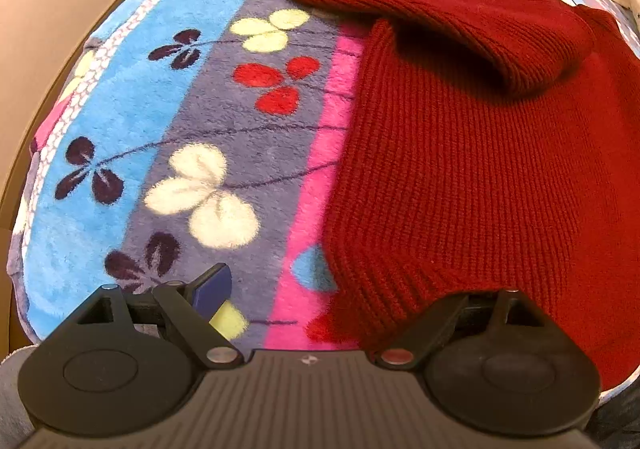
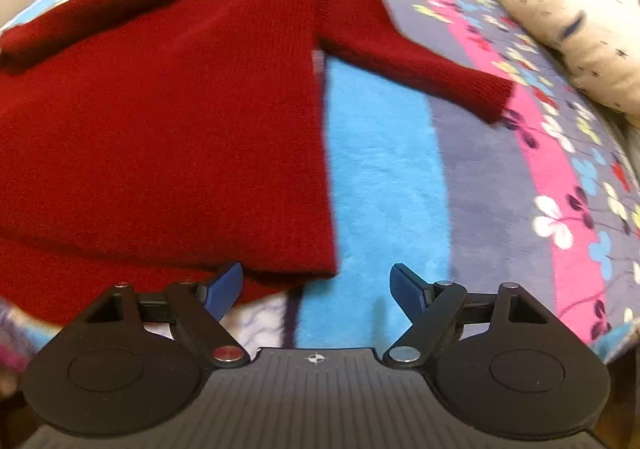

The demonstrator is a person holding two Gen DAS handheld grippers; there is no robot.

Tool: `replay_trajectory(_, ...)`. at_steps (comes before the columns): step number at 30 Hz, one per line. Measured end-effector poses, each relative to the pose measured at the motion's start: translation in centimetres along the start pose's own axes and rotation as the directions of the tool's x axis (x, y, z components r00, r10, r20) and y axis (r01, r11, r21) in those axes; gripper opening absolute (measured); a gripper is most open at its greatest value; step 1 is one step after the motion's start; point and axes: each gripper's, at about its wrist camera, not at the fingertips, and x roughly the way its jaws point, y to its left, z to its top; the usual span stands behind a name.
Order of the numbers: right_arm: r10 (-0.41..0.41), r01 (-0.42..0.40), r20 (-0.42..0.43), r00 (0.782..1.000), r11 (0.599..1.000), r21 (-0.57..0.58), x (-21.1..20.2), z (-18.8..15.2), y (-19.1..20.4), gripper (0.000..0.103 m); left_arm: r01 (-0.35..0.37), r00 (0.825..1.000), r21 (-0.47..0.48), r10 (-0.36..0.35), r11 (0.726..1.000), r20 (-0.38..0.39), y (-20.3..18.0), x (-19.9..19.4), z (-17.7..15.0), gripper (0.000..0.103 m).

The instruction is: Fold small clothes

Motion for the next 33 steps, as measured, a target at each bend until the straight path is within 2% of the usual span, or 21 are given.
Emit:
replay_trajectory(3,0.007,-0.012,0.032,0.999,0.985,0.173,0.6,0.7,-1.8,0.079,0.015,1.000,0.004,-0.015,1.000,-0.012,-0.1,0.0,-0.3,0.090)
replay_trajectory(5,0.051,-0.056,0.024,0.998,0.967,0.249,1.2,0.7,-2.7,0.076,0.035,0.999,0.002,-0.034,0.999,-0.026,-0.3,0.1,-0.6,0.090)
replay_trajectory(8,0.121,-0.110,-0.031,0.992,0.966,0.232,2.0,0.1,-2.0,0.058,0.048,0.998,0.008,-0.047,0.999,-0.034,-0.9,0.1,-1.3,0.090)
replay_trajectory(9,0.124,-0.115,-0.026,0.992,0.970,0.214,1.8,-0.1,-1.6,0.052,0.055,0.998,0.012,-0.054,0.998,-0.037,-1.1,0.1,-1.5,0.089)
replay_trajectory(10,0.136,-0.130,-0.016,0.991,0.971,0.202,1.5,-0.1,-1.4,0.042,0.062,0.997,0.013,-0.062,0.998,-0.037,-1.4,-0.1,-1.7,0.086)
replay_trajectory(11,0.165,-0.159,-0.012,0.986,0.968,0.195,1.3,0.0,-1.3,0.015,0.070,0.997,0.018,-0.070,0.997,-0.027,-1.7,-0.4,-2.0,0.065)
replay_trajectory(12,0.156,-0.151,-0.010,0.988,0.970,0.192,1.1,0.0,-1.1,0.010,0.082,0.997,0.035,-0.081,0.996,-0.015,-2.0,-0.9,-2.2,0.019)
replay_trajectory(13,0.148,-0.144,-0.011,0.989,0.973,0.179,0.9,0.1,-0.9,0.009,0.095,0.995,0.046,-0.095,0.994,-0.012,-2.3,-1.4,-2.2,0.008)
replay_trajectory(16,0.111,-0.111,0.013,0.994,0.979,0.172,-1.0,0.9,-1.2,0.008,0.083,0.996,0.033,-0.084,0.996,0.034,-1.9,-4.0,-1.6,0.007)
replay_trajectory(19,0.098,-0.108,0.074,0.992,0.983,0.150,-4.7,2.2,-2.5,0.007,0.093,0.991,0.025,-0.095,0.995,0.096,0.3,-7.5,-0.8,0.007)
replay_trajectory(22,0.099,-0.111,0.126,0.987,0.990,0.089,-8.1,2.5,-3.0,0.007,0.103,0.985,0.048,-0.108,0.994,0.131,1.7,-9.9,-0.9,0.008)
replay_trajectory(25,0.077,-0.082,0.146,0.986,0.996,0.023,-9.8,2.2,-2.9,0.007,0.069,0.983,0.104,-0.085,0.992,0.162,1.2,-10.9,-1.9,0.008)
replay_trajectory(27,0.060,-0.063,0.126,0.990,0.998,0.019,-9.6,1.8,-3.1,0.007,0.058,0.987,0.110,-0.074,0.992,0.141,1.0,-10.2,-2.9,0.008)
replay_trajectory(30,0.046,-0.047,0.051,0.998,0.999,0.021,-6.9,0.7,-3.2,0.007,0.047,0.995,0.113,-0.056,0.993,0.085,0.7,-7.7,-4.4,0.008)
replay_trajectory(33,0.027,-0.027,0.006,1.000,1.000,-0.010,-5.3,-0.7,-2.3,0.007,0.004,0.996,0.154,-0.017,0.988,0.084,0.1,-6.5,-5.6,0.008)
